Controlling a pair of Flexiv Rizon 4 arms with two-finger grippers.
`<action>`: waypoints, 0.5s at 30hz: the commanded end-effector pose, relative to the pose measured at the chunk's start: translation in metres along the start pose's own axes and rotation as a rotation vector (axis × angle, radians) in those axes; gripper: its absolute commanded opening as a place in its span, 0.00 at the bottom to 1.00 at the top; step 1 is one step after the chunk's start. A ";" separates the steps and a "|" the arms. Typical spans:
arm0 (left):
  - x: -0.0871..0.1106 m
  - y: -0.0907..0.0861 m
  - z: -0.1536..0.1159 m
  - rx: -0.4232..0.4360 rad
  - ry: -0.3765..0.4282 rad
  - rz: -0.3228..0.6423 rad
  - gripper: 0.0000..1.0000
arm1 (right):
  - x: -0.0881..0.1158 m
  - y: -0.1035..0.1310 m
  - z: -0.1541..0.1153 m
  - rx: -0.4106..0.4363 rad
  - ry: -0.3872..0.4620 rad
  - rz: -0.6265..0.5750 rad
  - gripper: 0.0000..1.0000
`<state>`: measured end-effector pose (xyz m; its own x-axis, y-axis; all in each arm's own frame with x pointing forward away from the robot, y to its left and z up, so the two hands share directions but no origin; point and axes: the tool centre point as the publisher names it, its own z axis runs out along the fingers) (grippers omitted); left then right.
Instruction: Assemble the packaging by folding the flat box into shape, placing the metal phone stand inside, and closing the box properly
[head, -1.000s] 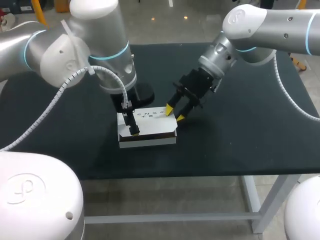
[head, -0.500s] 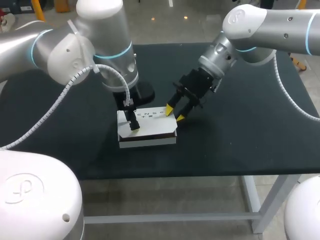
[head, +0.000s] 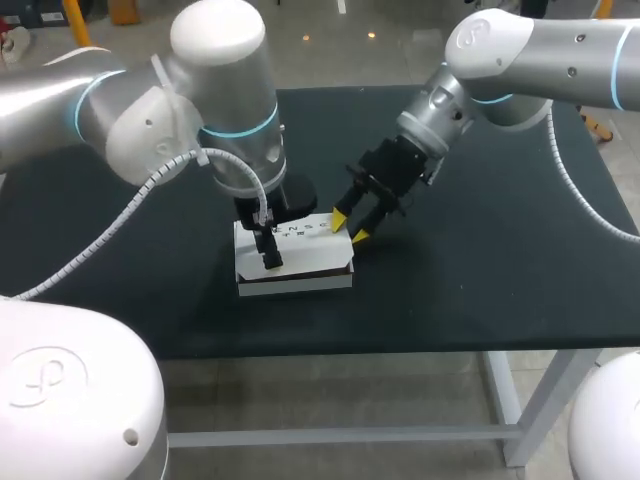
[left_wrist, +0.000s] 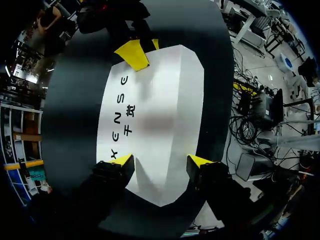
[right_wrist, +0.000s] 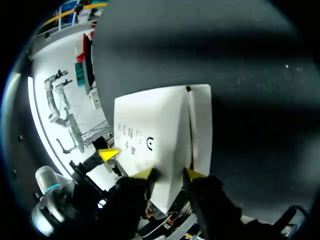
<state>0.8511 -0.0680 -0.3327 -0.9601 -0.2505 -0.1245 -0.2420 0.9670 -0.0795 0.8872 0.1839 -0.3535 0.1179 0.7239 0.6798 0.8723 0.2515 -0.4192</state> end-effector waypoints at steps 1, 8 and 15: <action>0.000 -0.001 0.002 -0.002 -0.019 -0.008 0.75 | 0.000 0.001 0.000 0.003 0.001 -0.002 0.41; -0.008 -0.004 0.004 -0.007 -0.037 -0.017 0.70 | 0.000 0.001 0.000 0.003 0.001 -0.002 0.41; -0.012 -0.003 0.005 -0.006 -0.069 -0.038 0.46 | 0.000 0.001 0.000 0.003 0.001 -0.002 0.41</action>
<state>0.8649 -0.0665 -0.3347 -0.9426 -0.2828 -0.1773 -0.2711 0.9586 -0.0876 0.8877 0.1840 -0.3531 0.1180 0.7234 0.6803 0.8726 0.2514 -0.4187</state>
